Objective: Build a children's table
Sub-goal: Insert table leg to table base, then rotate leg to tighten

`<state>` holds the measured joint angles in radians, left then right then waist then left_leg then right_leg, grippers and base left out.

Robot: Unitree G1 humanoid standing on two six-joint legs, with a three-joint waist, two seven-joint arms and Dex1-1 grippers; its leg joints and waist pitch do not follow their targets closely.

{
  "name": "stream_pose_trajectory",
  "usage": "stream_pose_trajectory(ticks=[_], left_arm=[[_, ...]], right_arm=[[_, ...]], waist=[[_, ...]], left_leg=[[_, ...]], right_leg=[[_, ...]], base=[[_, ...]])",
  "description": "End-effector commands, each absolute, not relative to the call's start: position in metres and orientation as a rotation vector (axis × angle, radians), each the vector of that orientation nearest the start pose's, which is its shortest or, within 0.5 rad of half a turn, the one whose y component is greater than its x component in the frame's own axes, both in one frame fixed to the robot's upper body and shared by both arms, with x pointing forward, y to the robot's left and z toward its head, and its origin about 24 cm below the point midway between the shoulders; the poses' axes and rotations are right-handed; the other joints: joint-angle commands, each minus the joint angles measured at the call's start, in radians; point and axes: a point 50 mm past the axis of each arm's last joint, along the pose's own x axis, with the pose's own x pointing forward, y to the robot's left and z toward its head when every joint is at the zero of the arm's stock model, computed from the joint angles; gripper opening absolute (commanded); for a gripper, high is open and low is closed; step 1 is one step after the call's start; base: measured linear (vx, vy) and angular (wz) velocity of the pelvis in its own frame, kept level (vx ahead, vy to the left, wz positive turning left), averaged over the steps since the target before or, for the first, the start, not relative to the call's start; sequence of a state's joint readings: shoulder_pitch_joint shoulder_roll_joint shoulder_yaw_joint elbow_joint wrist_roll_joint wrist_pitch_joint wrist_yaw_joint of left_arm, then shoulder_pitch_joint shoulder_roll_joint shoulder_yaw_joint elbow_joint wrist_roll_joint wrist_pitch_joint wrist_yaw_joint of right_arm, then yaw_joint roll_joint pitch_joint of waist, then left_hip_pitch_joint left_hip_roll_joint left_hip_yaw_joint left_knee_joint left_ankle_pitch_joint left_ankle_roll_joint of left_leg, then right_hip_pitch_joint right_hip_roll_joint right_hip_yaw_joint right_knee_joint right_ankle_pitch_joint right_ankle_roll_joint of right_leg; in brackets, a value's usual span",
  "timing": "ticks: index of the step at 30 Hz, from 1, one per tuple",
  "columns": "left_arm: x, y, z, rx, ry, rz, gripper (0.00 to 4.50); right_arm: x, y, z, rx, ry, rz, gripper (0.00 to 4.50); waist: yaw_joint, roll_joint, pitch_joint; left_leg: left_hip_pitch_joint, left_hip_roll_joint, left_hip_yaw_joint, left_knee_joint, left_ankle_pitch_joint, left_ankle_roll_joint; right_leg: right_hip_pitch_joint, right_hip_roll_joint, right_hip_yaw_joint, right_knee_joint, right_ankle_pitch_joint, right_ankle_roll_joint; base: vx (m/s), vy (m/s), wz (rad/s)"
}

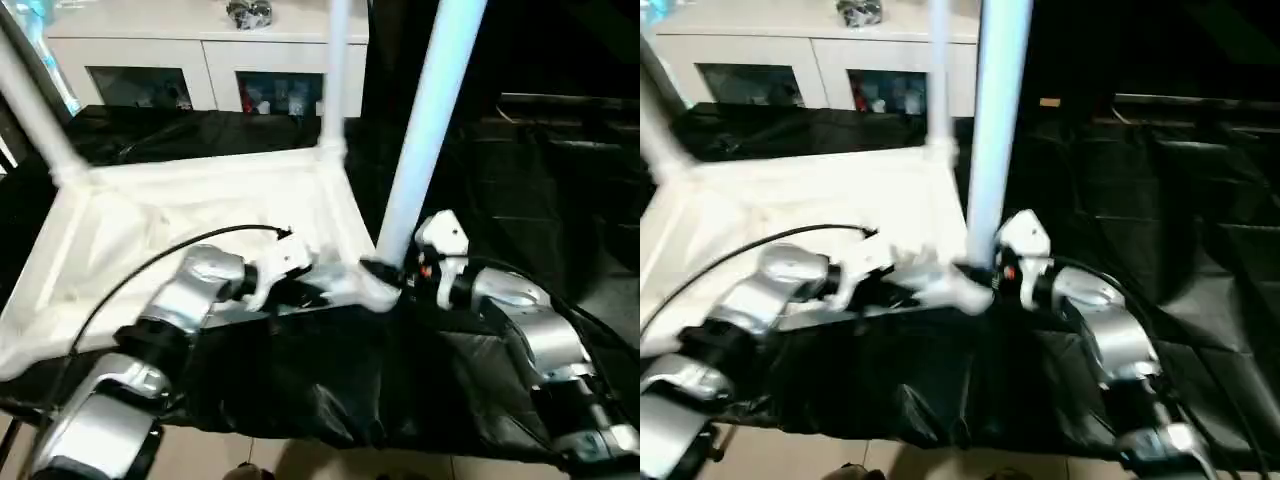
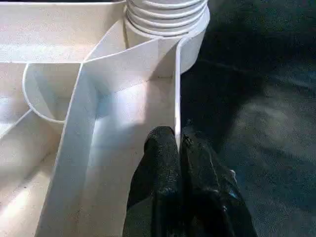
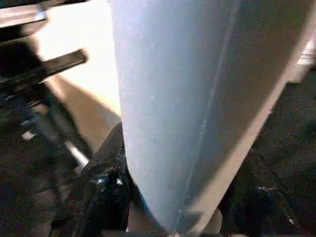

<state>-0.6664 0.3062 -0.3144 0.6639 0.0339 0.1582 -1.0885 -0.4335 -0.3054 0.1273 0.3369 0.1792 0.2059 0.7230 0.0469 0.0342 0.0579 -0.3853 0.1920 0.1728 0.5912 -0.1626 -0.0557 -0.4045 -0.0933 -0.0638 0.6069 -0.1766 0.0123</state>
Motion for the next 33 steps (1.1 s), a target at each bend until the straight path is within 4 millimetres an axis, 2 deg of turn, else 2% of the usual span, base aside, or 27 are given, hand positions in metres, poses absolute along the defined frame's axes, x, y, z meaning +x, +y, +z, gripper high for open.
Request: stream_pose_trajectory(ticks=[1,2,3,4,5,6,7,8,10,13,15,16,18,20,21,23,26,27,28,33], left_arm=[[0.342,0.097,0.089,0.402,0.302,-1.161,0.00],[0.342,0.090,0.089,0.403,0.297,-1.121,0.00],[0.341,0.082,0.089,0.403,0.291,-1.085,0.00],[0.341,0.081,0.089,0.403,0.290,-1.082,0.00],[0.339,0.077,0.089,0.400,0.287,-1.074,0.00],[0.335,0.069,0.085,0.406,0.287,-1.074,0.00],[0.333,0.066,0.084,0.405,0.284,-1.082,0.00],[0.332,0.064,0.083,0.404,0.283,-1.088,0.00],[0.330,0.060,0.080,0.393,0.284,-1.095,0.00],[0.327,0.057,0.079,0.398,0.291,-1.100,0.00],[0.325,0.056,0.078,0.410,0.300,-1.102,0.00],[0.324,0.055,0.078,0.418,0.303,-1.100,0.00],[0.323,0.054,0.078,0.420,0.304,-1.098,0.00],[0.322,0.054,0.078,0.426,0.303,-1.101,0.00],[0.322,0.054,0.078,0.428,0.303,-1.103,0.00],[0.322,0.054,0.078,0.433,0.299,-1.107,0.00],[0.321,0.053,0.078,0.444,0.290,-1.125,0.00],[0.321,0.053,0.079,0.446,0.284,-1.128,0.00],[0.321,0.054,0.079,0.448,0.280,-1.130,0.00],[0.321,0.061,0.077,0.469,0.276,-1.170,0.00]], right_arm=[[0.322,-0.143,0.040,-0.114,0.332,0.700,1.89],[0.326,-0.142,0.038,-0.104,0.342,0.658,1.89],[0.330,-0.140,0.036,-0.088,0.358,0.622,1.89],[0.330,-0.140,0.036,-0.085,0.361,0.619,1.89],[0.331,-0.139,0.035,-0.078,0.366,0.613,1.89],[0.332,-0.135,0.034,-0.066,0.374,0.610,1.89],[0.333,-0.134,0.034,-0.062,0.376,0.613,1.89],[0.333,-0.134,0.034,-0.059,0.378,0.615,1.89],[0.333,-0.132,0.034,-0.061,0.382,0.623,1.89],[0.335,-0.130,0.033,-0.067,0.385,0.624,1.89],[0.337,-0.129,0.033,-0.082,0.387,0.622,1.89],[0.339,-0.129,0.033,-0.091,0.392,0.608,1.89],[0.340,-0.129,0.033,-0.086,0.391,0.604,1.89],[0.342,-0.129,0.034,-0.080,0.377,0.598,1.89],[0.343,-0.128,0.036,-0.074,0.366,0.596,2.24],[0.345,-0.128,0.040,-0.050,0.337,0.589,2.59],[0.348,-0.126,0.045,-0.033,0.312,0.602,2.79],[0.348,-0.126,0.047,-0.041,0.303,0.609,2.93],[0.349,-0.126,0.048,-0.039,0.295,0.611,2.93],[0.349,-0.130,0.056,-0.049,0.245,0.652,3.36]], waist=[[0.002,-0.007,-0.062],[0.001,-0.004,-0.061],[0.001,-0.006,-0.063],[0.000,-0.014,-0.063],[0.005,-0.009,-0.065],[0.006,-0.011,-0.068],[0.005,-0.013,-0.070],[0.009,-0.012,-0.072],[0.014,-0.013,-0.074],[0.016,-0.013,-0.073],[0.012,-0.013,-0.068],[0.011,-0.012,-0.066],[0.008,-0.013,-0.065],[0.006,-0.012,-0.066],[0.004,-0.012,-0.065],[0.002,-0.010,-0.066],[0.005,-0.010,-0.068],[0.009,-0.010,-0.071],[0.012,-0.009,-0.072],[0.014,-0.010,-0.073]], left_leg=[[0.020,0.032,-0.018,-0.084,-0.405,-0.029],[0.018,0.031,-0.018,-0.084,-0.402,-0.031],[0.020,0.030,-0.016,-0.083,-0.392,-0.028],[0.021,0.030,-0.011,-0.081,-0.384,-0.022],[0.020,0.028,-0.011,-0.078,-0.360,-0.012],[0.011,0.029,-0.011,-0.078,-0.318,-0.003],[0.009,0.030,-0.010,-0.078,-0.299,0.002],[0.012,0.028,-0.006,-0.073,-0.276,0.015],[0.009,0.026,-0.004,-0.069,-0.226,0.034],[0.011,0.026,-0.003,-0.070,-0.223,0.039],[0.011,0.027,-0.004,-0.074,-0.268,0.027],[0.015,0.027,-0.005,-0.075,-0.298,0.017],[0.014,0.028,-0.007,-0.078,-0.323,0.006],[0.015,0.027,-0.008,-0.078,-0.329,0.003],[0.014,0.027,-0.009,-0.079,-0.332,0.001],[0.015,0.028,-0.009,-0.079,-0.334,0.001],[0.019,0.028,-0.006,-0.076,-0.326,0.006],[0.013,0.029,-0.006,-0.075,-0.283,0.014],[0.013,0.029,-0.005,-0.074,-0.265,0.019],[0.010,0.027,-0.003,-0.071,-0.241,0.033]], right_leg=[[0.033,-0.056,0.034,-0.095,-0.450,-0.186],[0.032,-0.054,0.033,-0.092,-0.434,-0.193],[0.032,-0.052,0.033,-0.094,-0.412,-0.199],[0.031,-0.050,0.035,-0.095,-0.400,-0.203],[0.034,-0.050,0.036,-0.093,-0.372,-0.208],[0.043,-0.049,0.036,-0.084,-0.302,-0.219],[0.046,-0.050,0.036,-0.081,-0.270,-0.225],[0.043,-0.047,0.036,-0.080,-0.232,-0.234],[0.049,-0.045,0.036,-0.071,-0.155,-0.251],[0.050,-0.045,0.035,-0.070,-0.150,-0.259],[0.049,-0.047,0.034,-0.077,-0.223,-0.249],[0.046,-0.047,0.034,-0.082,-0.275,-0.236],[0.045,-0.048,0.034,-0.086,-0.321,-0.217],[0.043,-0.048,0.034,-0.088,-0.328,-0.210],[0.043,-0.047,0.034,-0.087,-0.324,-0.211],[0.041,-0.047,0.035,-0.087,-0.310,-0.215],[0.038,-0.047,0.036,-0.087,-0.286,-0.231],[0.045,-0.046,0.036,-0.078,-0.227,-0.241],[0.046,-0.045,0.036,-0.074,-0.195,-0.246],[0.050,-0.045,0.035,-0.070,-0.151,-0.260]], base=[[0.000,0.000,0.00],[0.000,0.000,0.00],[0.000,0.000,0.00],[0.000,0.000,0.00],[0.000,0.000,0.00],[0.000,0.000,0.00],[0.000,0.000,0.00],[0.051,-0.002,0.01],[0.025,-0.001,0.01],[0.000,0.000,0.00],[0.000,0.000,0.00],[0.000,0.000,0.00],[0.000,0.000,0.00],[0.000,0.000,0.00],[0.000,0.000,0.00],[0.000,0.000,0.00],[0.000,0.000,0.00],[0.000,0.000,0.00],[0.000,0.000,0.00],[0.000,0.000,0.00]])
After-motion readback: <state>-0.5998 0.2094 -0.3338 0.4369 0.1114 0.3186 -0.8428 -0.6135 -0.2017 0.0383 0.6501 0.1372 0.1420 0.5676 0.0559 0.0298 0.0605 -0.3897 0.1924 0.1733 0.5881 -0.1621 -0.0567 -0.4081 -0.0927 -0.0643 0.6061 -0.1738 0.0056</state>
